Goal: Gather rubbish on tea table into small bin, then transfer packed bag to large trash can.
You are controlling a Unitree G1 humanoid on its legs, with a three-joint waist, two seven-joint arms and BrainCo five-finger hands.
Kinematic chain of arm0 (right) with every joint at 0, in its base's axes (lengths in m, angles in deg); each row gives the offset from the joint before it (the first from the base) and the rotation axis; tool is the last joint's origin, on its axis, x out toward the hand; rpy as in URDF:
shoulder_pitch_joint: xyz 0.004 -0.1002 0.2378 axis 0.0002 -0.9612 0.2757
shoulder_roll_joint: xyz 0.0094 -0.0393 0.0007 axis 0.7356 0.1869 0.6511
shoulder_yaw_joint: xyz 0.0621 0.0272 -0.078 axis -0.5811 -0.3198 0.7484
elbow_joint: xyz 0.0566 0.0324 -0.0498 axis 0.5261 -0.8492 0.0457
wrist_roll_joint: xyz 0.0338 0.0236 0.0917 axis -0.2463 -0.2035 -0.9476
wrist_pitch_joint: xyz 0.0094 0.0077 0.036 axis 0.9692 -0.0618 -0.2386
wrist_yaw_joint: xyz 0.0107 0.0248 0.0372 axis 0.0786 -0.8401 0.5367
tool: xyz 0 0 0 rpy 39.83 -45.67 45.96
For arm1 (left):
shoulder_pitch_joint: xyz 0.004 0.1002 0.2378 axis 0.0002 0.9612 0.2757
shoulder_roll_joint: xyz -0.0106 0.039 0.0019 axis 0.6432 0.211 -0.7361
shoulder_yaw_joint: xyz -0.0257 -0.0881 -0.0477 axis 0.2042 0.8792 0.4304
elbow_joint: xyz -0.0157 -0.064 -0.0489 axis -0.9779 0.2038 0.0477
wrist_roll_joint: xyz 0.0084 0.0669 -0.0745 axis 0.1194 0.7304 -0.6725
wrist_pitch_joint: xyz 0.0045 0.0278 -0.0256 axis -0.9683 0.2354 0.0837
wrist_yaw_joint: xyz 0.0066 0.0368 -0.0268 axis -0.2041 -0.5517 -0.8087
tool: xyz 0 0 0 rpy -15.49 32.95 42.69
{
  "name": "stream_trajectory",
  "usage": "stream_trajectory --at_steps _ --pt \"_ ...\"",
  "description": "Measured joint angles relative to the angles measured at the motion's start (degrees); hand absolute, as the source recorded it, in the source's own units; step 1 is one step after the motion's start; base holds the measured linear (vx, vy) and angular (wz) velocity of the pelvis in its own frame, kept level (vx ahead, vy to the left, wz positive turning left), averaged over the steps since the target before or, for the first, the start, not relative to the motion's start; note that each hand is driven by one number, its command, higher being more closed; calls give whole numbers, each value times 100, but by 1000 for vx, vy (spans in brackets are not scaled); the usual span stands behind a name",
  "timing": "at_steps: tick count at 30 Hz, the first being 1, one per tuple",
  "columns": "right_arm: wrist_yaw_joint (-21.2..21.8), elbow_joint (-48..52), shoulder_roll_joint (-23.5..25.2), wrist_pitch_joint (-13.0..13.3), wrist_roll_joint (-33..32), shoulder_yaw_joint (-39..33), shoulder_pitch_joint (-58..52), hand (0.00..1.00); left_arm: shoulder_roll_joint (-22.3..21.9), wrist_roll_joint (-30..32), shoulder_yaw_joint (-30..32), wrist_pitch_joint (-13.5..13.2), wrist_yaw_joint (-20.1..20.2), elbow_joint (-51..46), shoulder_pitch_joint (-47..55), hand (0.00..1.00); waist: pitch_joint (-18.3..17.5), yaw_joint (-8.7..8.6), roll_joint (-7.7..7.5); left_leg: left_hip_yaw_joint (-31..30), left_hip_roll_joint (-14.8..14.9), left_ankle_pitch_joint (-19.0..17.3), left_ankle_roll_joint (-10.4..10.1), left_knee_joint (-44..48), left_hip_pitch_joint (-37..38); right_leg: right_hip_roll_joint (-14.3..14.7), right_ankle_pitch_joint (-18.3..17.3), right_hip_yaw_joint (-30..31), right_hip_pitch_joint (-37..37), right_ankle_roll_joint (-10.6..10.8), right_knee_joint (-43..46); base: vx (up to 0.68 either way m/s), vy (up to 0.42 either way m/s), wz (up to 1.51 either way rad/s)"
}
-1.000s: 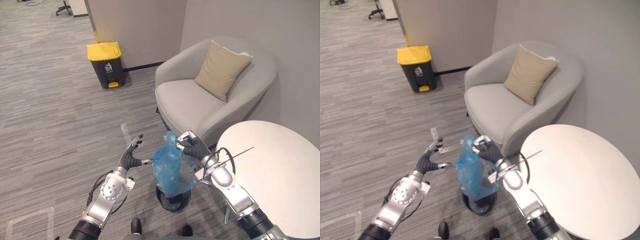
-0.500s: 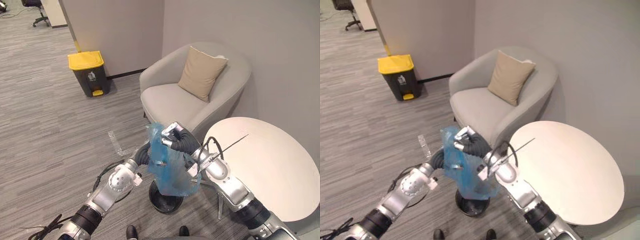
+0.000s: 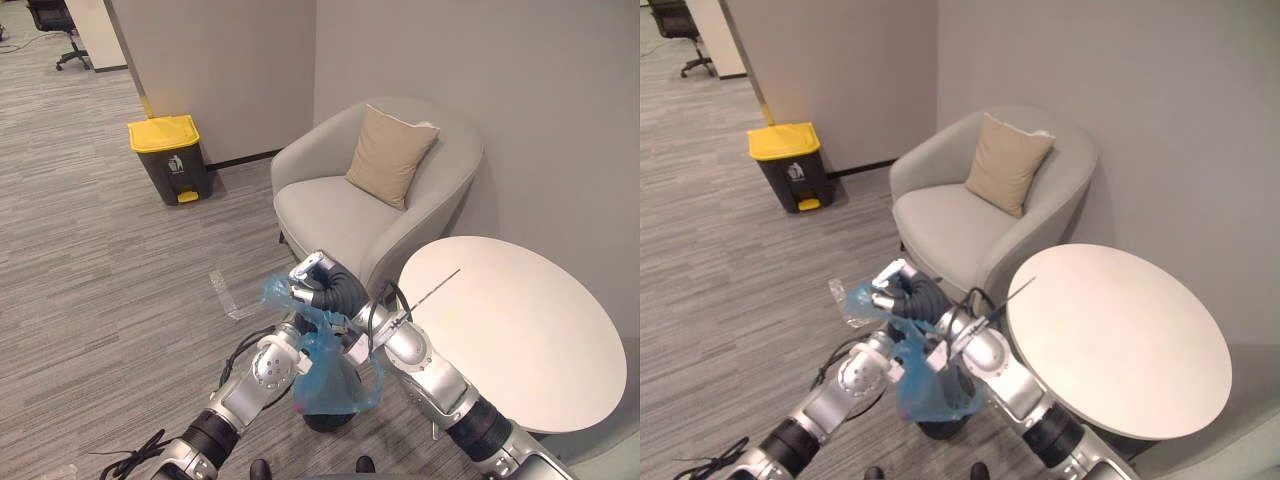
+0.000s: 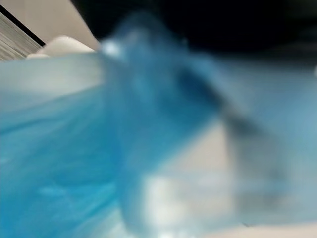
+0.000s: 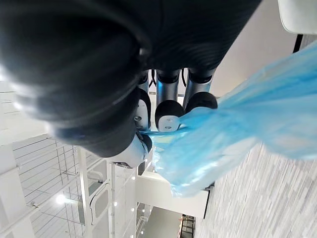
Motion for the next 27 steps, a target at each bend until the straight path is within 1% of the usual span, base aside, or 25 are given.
stream_trajectory --at_steps 3,11,15,16,20,21,22,23,24,27 --pt "0 -2 0 -77 -128 36 0 100 -111 58 -2 21 -78 174 0 100 0 -1 0 -2 2 0 -4 0 -1 2 1 3 -4 1 -2 0 0 0" --pt "11 -5 31 -78 -149 38 -5 100 -176 -86 5 29 -81 299 5 100 -1 0 0 -1 4 6 -5 0 -2 18 9 20 -4 15 -6 26 -12 -1" --pt "19 -155 144 -71 -80 18 -21 100 -180 -216 58 50 -72 299 26 100 -1 -1 0 -10 3 7 -2 0 -1 19 18 22 -3 38 -7 0 0 0" --pt "31 -258 225 -63 -17 -16 -29 100 -179 -246 67 71 -70 299 46 100 -1 -3 -1 -20 3 7 -2 0 -2 19 18 21 -2 38 -7 0 0 0" --pt "57 -299 252 -26 287 -38 -114 100 -182 -255 82 78 -43 299 125 100 -5 -1 -7 -47 -1 5 -3 0 -2 17 15 14 4 39 -7 0 0 0" --pt "60 -406 275 19 398 -38 -142 0 -181 -257 131 95 -31 299 149 100 -8 -2 -12 -57 -1 5 -3 0 -2 17 12 11 4 42 -6 0 0 0" --pt "53 -561 321 39 607 -77 -150 0 -181 -258 143 147 -23 299 159 100 -12 -3 -17 -64 -1 6 -3 0 -2 17 1 10 5 57 -5 0 0 0" --pt "52 -615 335 43 651 -92 -155 0 -183 -259 148 155 -14 299 169 100 -13 -3 -19 -67 -2 6 -3 0 -2 16 0 8 6 59 -4 0 0 0" --pt "32 -713 350 45 879 -147 -191 0 -201 -262 186 176 39 299 207 100 -18 -3 -26 -74 -2 5 -3 0 -2 15 -1 3 7 60 -4 0 0 0" --pt "-28 -778 342 48 1294 -244 -353 0 -230 -273 285 184 55 299 299 100 -30 2 -45 -84 -2 4 -3 0 -3 5 -2 -7 11 61 -3 0 0 0"
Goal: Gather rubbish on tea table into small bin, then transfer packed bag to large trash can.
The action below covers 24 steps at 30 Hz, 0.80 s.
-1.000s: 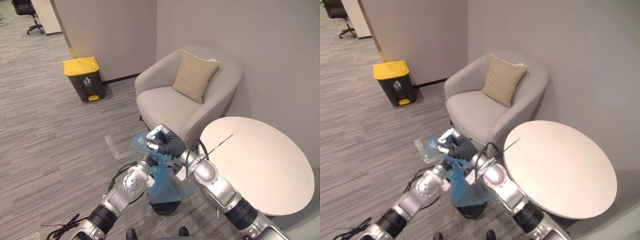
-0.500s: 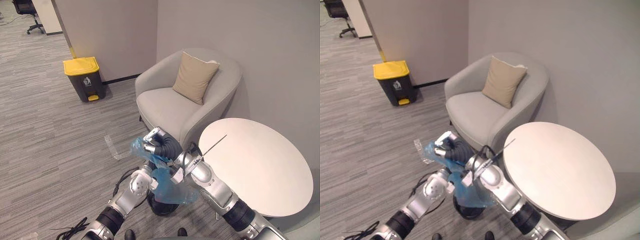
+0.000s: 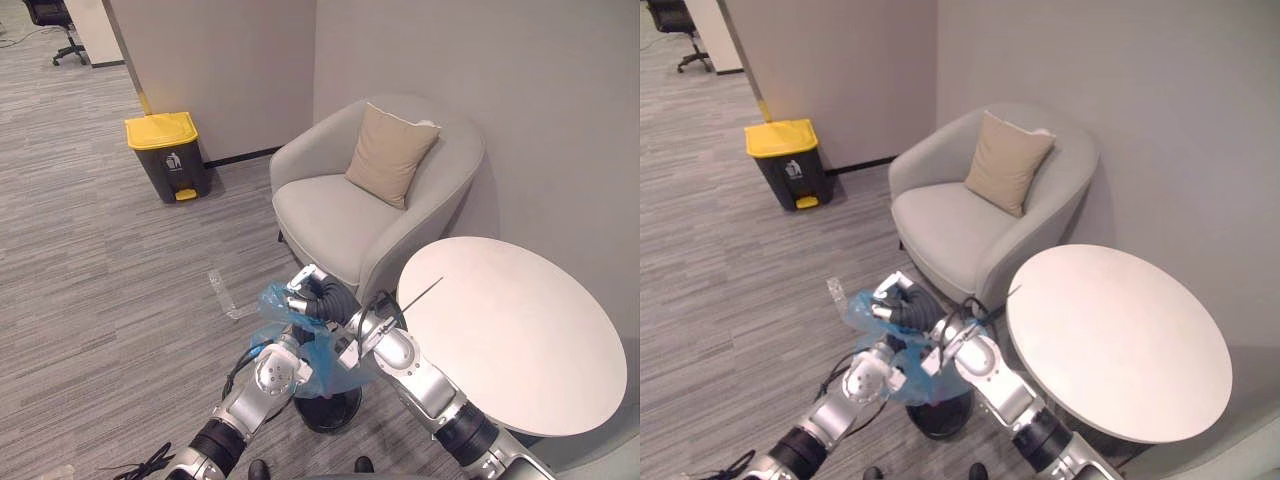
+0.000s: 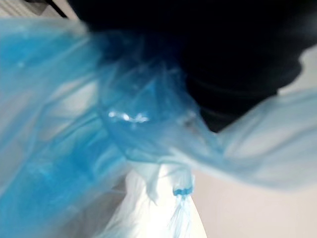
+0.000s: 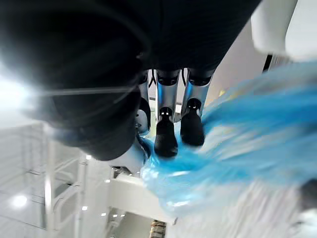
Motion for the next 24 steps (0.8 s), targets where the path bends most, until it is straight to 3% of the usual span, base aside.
stream_trajectory --at_steps 6,13,19,20,24 --pt "-281 -363 -18 26 1143 -52 -69 0 -33 -205 182 5 3 -1 24 100 -24 -1 -36 -13 3 0 0 0 -6 -9 -1 -15 4 0 1 0 0 0" --pt "-674 -346 -202 65 2225 -640 -385 0 -94 -342 647 34 -5 -3 310 100 -26 2 -43 -101 -4 -1 1 0 -28 -22 -28 -107 76 4 -3 19 -6 6" --pt "-1194 151 41 78 2397 -1867 -1076 0 -131 -617 1211 79 -24 -311 887 100 -25 4 -40 -171 -3 -6 -3 1 -96 -21 -56 -178 59 -7 -9 33 -12 7" --pt "-1370 107 376 55 2139 -2478 -1487 0 -198 -844 1566 91 -21 -316 1140 100 -17 5 -28 -176 -6 -20 -7 1 -96 -20 -58 -185 65 -14 -14 59 -14 2" --pt "-1401 -405 583 0 1747 -2834 -1823 0 -280 -1006 1933 116 -9 -287 1384 100 17 5 18 -203 -21 -63 -51 1 -102 -14 -96 -238 88 -23 -35 15 -5 4"
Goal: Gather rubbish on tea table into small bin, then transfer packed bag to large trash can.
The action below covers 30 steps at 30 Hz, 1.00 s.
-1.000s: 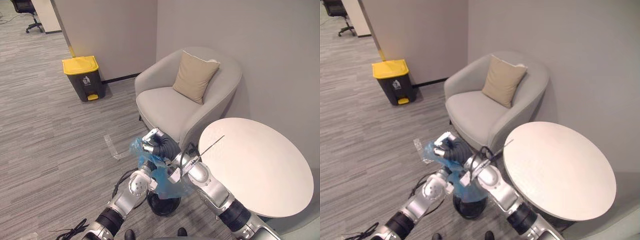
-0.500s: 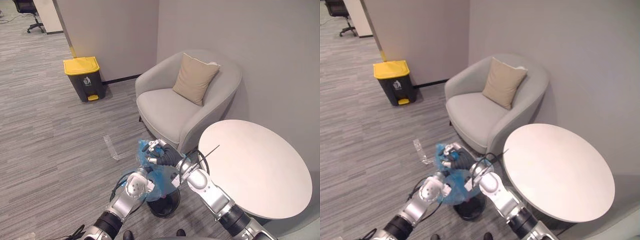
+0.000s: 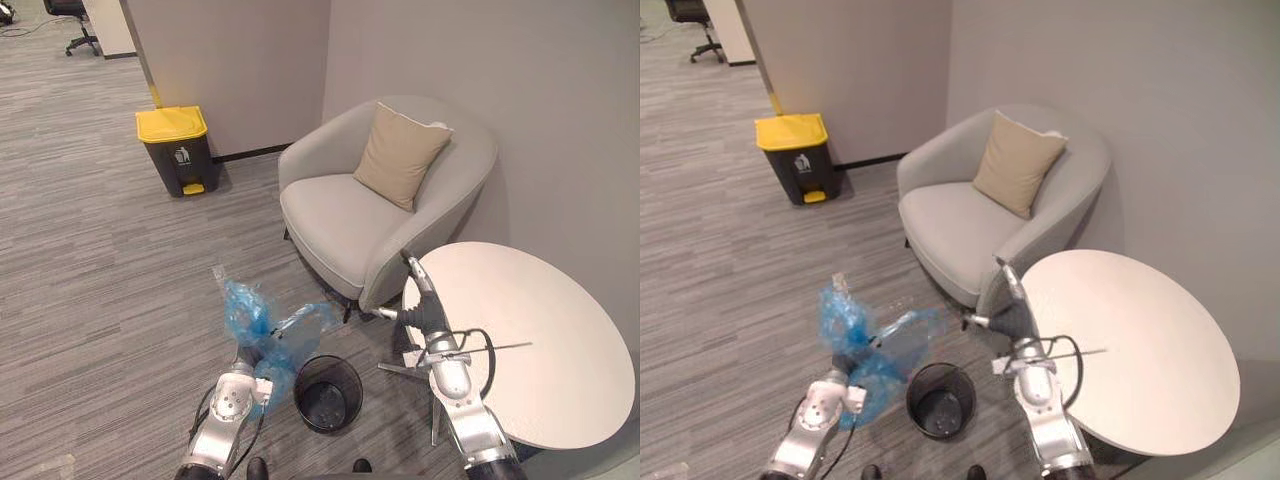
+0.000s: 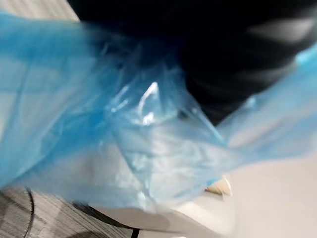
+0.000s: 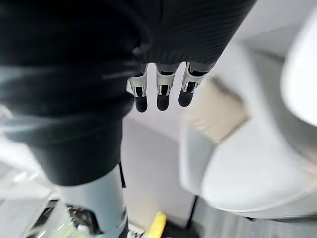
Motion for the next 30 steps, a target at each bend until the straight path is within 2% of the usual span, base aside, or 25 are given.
stream_trajectory --at_steps 2,3,6,11,17,23,26,27,28,30 --pt "68 -754 129 -10 -173 -288 5 0 -158 -69 312 -5 21 160 79 100 13 1 20 -54 -16 -10 5 0 4 -15 -41 -61 8 -15 0 -6 -1 17" --pt "224 -1417 205 -151 -580 -524 6 0 -233 -175 573 7 69 371 141 100 24 5 37 -113 -26 -31 33 0 2 -27 -70 -112 27 -13 -1 -1 4 21" --pt "379 -2425 193 -379 -925 -791 -51 0 -276 -287 942 139 118 882 288 100 84 38 115 -148 -61 -61 59 0 5 -66 -101 -156 101 6 -3 40 8 11" --pt "431 -3759 203 -489 -1013 -1061 -31 0 -293 -348 1277 229 136 1830 377 100 142 97 152 -259 -103 -65 69 0 86 -106 -137 -276 251 36 -1 65 1 12" --pt "409 -4509 196 -575 -1012 -1221 73 0 -296 -345 1276 263 140 2679 400 100 209 126 197 -296 -111 -97 59 1 224 -113 -232 -347 400 16 51 54 -10 5" --pt "309 -4702 246 -640 -982 -1219 332 0 -400 -347 1278 270 130 2805 285 100 715 168 168 -162 -119 -59 100 40 235 -138 -248 -250 160 17 432 -35 14 -8" --pt "270 -4640 402 -661 -958 -1211 413 0 -422 -457 1265 274 126 2797 132 100 825 179 47 -122 -145 -263 220 694 -282 -284 -342 -274 -272 57 956 -118 44 5" --pt "242 -4618 449 -701 -958 -1208 439 0 -492 -490 1282 273 117 2726 96 100 841 212 70 -164 -48 -430 314 934 -442 -295 -460 -227 -326 93 1175 -125 18 14" --pt "229 -4561 499 -723 -959 -1179 403 0 -518 -517 1282 261 103 2643 90 100 891 249 125 -208 -37 -486 315 1098 -513 -329 -916 -174 -574 16 2301 -110 -5 25" --pt "194 -4406 579 -751 -958 -1090 231 0 -526 -560 1280 254 90 2493 166 100 856 281 38 -461 -121 -583 278 1393 -614 -364 -1514 11 -597 184 3880 -82 -111 51"
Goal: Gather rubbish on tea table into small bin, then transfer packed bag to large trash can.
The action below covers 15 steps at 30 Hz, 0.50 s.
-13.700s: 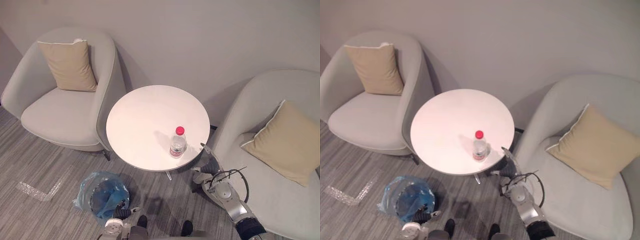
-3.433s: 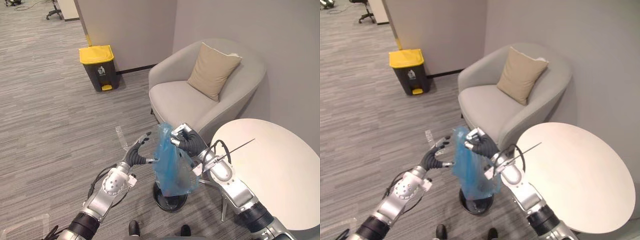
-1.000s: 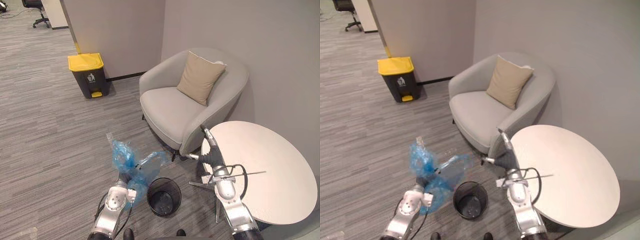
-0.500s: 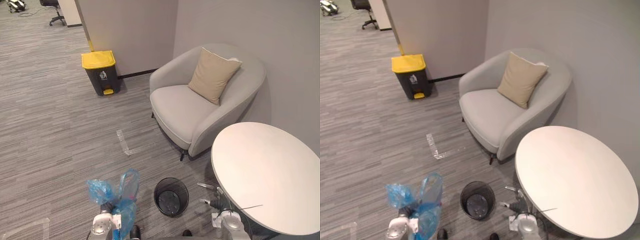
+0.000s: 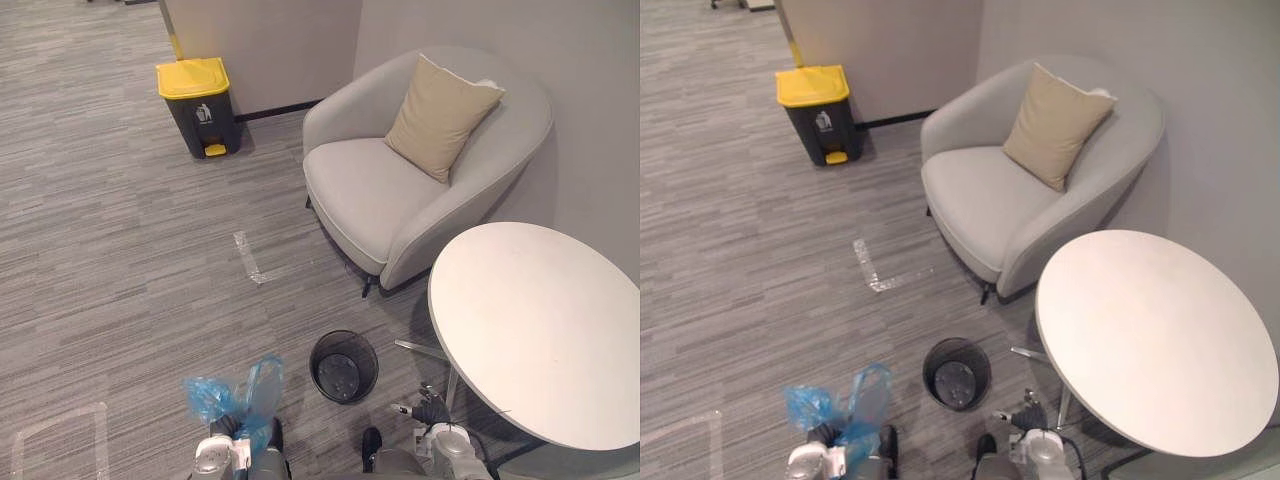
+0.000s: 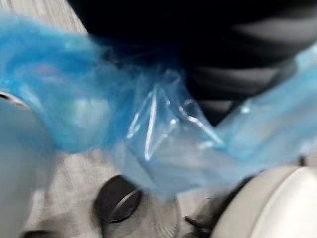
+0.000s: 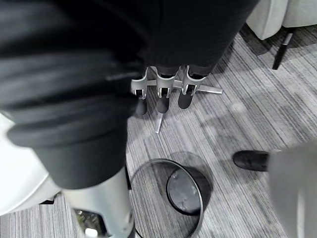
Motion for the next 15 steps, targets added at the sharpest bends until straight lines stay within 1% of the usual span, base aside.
stream_trajectory --at_steps 1,2,3,4,5,6,7,8,9,10,11,12,13,14,15 --pt "-8 13 30 0 0 25 -14 0 9 0 1 0 -13 -65 56 100 -50 51 -86 -87 -62 -2 -3 130 -103 11 -162 126 104 61 268 -72 -185 50" --pt "-13 54 29 0 0 66 -15 0 7 -1 1 2 -18 -124 91 100 -75 112 -146 -136 -108 4 -5 224 -193 29 -342 252 151 84 175 -116 -229 46" --pt "-34 170 -4 -1 -2 94 19 0 -39 -4 3 7 -29 -168 107 100 -70 151 -177 -228 -126 74 -19 321 -339 111 -531 326 227 42 -14 -165 -218 46" --pt "-60 231 -54 7 -4 96 34 0 -150 -8 3 11 -55 -245 139 100 -68 179 -101 -293 -111 187 21 261 -426 193 -698 312 333 -88 -358 -195 -200 38" --pt "-91 231 -76 7 -11 97 79 0 -219 -39 6 -9 -77 -357 178 100 -90 226 -73 -315 -75 286 40 205 -522 232 -859 252 386 -228 -633 -229 -198 25" --pt "-122 229 -157 6 -11 104 131 0 -294 -115 -13 -32 -99 -397 181 100 -63 318 45 -399 -43 459 -41 136 -685 296 -1032 188 348 -412 -837 -199 -151 32" --pt "-136 238 -223 7 -11 112 211 0 -377 -152 -23 -27 -107 -394 140 100 -24 302 193 -565 4 557 2 70 -755 371 -981 16 309 -442 -831 -278 -172 63" --pt "-206 238 -263 -2 -10 95 203 0 -468 -236 -101 -30 -108 -400 108 100 10 283 330 -651 51 685 167 -168 -792 478 -928 -193 265 -520 -832 -272 -144 96" --pt "-264 228 -277 -5 -8 93 193 0 -507 -286 -204 -30 -109 -404 112 100 8 268 445 -660 128 608 135 -473 -774 526 -842 -450 247 -607 -929 -278 -138 95" --pt "-295 228 -277 -5 -8 88 200 0 -515 -308 -253 -30 -107 -403 121 100 16 215 410 -567 191 432 63 -604 -793 494 -755 -625 250 -650 -1063 -280 -83 96" --pt "-336 229 -210 -2 -7 84 279 0 -541 -339 -264 -30 -109 -424 86 100 33 170 350 -159 255 389 86 -547 -914 370 -570 -895 234 -786 -1261 -199 -36 86" --pt "-356 231 -212 -1 -8 40 346 0 -538 -338 -284 -28 -109 -424 18 100 50 161 333 106 230 398 101 -198 -1026 254 -468 -1041 227 -825 -1323 -190 -54 103" --pt "-384 229 -220 -2 -8 -32 354 0 -541 -337 -314 -28 -110 -429 -43 100 100 150 244 367 180 380 103 429 -1090 127 -359 -1256 235 -827 -1436 -112 -54 97" --pt "-416 228 -236 -2 -6 -32 324 0 -539 -335 -351 -28 -111 -453 -52 100 109 137 234 471 171 314 130 870 -1052 62 -310 -1419 284 -828 -1494 -113 -24 96" --pt "-435 207 -254 -3 -7 -33 278 0 -536 -335 -383 -29 -110 -465 -56 100 89 132 262 549 204 192 174 1219 -931 16 -283 -1607 327 -823 -1521 -91 48 97"
